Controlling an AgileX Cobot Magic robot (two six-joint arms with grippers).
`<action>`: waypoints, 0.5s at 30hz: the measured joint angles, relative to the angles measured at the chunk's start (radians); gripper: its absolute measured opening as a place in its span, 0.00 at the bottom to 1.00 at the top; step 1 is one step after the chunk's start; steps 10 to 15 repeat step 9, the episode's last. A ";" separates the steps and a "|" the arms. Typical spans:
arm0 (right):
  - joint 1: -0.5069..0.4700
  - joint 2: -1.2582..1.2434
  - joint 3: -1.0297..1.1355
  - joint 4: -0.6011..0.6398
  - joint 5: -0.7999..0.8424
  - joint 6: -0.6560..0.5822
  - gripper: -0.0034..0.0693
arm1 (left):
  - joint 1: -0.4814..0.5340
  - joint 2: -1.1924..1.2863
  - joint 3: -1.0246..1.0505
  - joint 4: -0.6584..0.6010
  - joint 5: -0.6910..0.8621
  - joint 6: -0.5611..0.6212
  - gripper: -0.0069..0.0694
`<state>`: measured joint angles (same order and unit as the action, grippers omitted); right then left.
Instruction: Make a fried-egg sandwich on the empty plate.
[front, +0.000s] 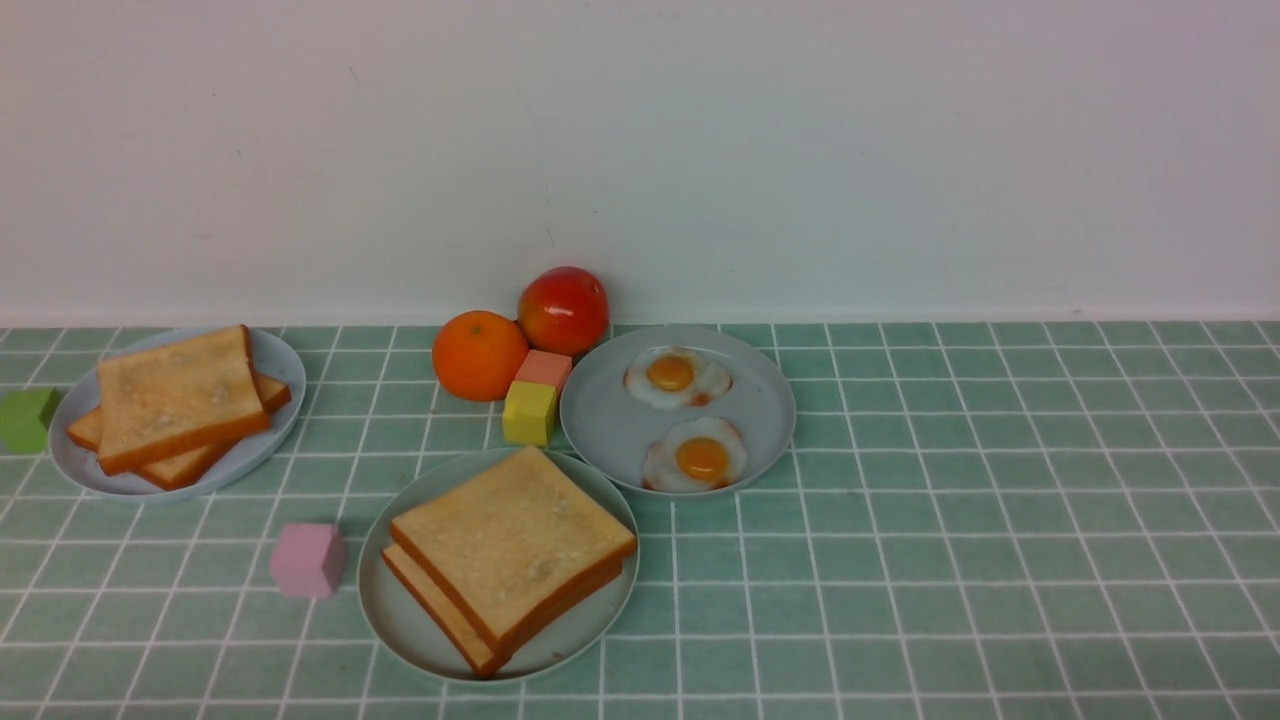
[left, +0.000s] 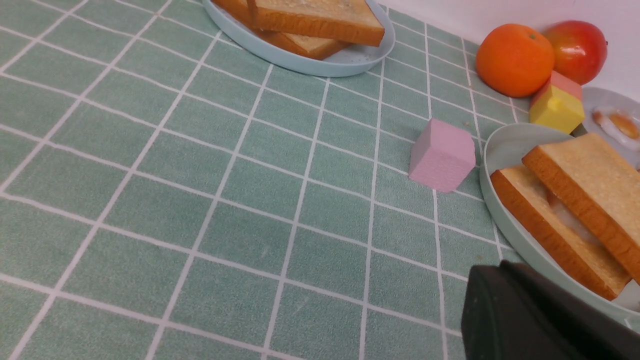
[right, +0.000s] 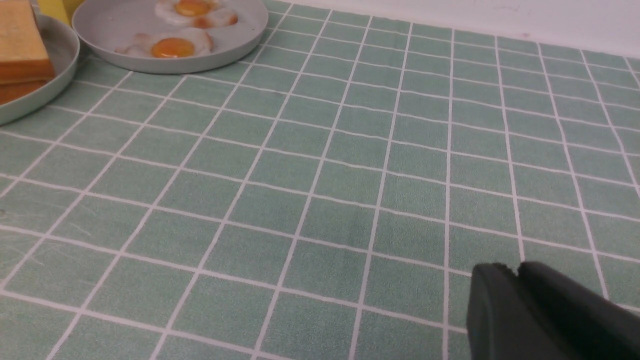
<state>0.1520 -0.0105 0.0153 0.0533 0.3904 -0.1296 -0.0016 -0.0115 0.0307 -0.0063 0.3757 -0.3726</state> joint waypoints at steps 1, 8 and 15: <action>0.000 0.000 0.000 0.000 0.000 0.000 0.16 | 0.000 0.000 0.000 0.000 0.000 0.000 0.07; 0.000 0.000 0.000 0.000 0.000 -0.001 0.17 | 0.000 0.000 0.000 0.000 0.000 0.000 0.08; 0.000 0.000 0.000 0.000 0.000 -0.001 0.17 | 0.000 0.000 0.000 0.000 0.000 0.000 0.08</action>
